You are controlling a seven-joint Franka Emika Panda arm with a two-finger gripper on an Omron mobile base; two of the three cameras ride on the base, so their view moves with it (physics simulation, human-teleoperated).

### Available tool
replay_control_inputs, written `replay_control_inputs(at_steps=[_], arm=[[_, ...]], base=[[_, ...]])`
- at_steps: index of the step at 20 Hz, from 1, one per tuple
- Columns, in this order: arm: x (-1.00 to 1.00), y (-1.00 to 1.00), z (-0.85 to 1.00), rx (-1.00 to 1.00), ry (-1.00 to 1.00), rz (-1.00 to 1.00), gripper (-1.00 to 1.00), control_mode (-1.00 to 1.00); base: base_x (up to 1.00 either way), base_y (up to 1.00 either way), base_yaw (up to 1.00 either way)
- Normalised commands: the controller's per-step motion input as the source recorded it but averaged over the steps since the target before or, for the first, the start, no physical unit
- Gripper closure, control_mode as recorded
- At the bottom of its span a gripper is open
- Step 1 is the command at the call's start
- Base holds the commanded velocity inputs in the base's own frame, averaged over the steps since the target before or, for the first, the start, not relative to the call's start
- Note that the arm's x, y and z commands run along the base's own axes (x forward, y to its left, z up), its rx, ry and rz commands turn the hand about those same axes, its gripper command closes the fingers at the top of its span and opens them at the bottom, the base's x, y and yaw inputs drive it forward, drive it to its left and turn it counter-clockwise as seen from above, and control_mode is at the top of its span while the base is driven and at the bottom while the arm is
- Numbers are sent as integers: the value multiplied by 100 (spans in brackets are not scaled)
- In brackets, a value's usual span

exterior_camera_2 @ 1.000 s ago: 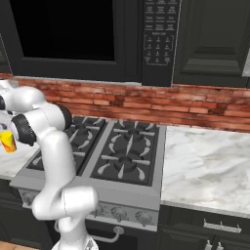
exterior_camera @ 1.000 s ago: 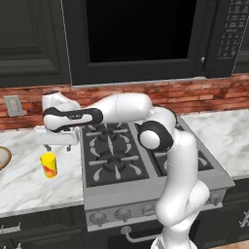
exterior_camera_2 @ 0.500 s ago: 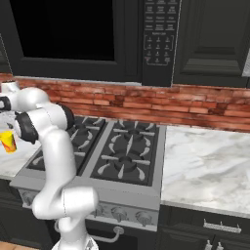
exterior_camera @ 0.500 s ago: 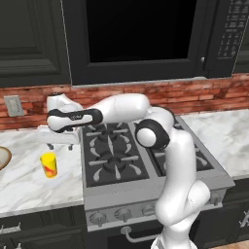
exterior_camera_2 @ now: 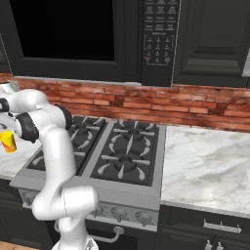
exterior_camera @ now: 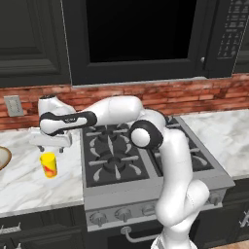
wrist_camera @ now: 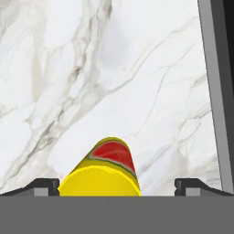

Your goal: Pick the cup and bowl from the counter and place them on the counter next to the sink.

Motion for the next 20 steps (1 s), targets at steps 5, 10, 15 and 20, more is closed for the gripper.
replay_control_inputs(at_steps=[5, 10, 15, 20], arm=[[0, 0, 0, 0, 0, 0, -100, -100], [-1, 0, 0, 0, 0, 0, -100, -100], [-28, 0, 0, 0, 0, 0, -100, -100], [-47, -6, -13, 0, 0, 0, -100, -100]], base=[[0, 0, 0], [0, 0, 0], [0, 0, 0], [0, 0, 0]])
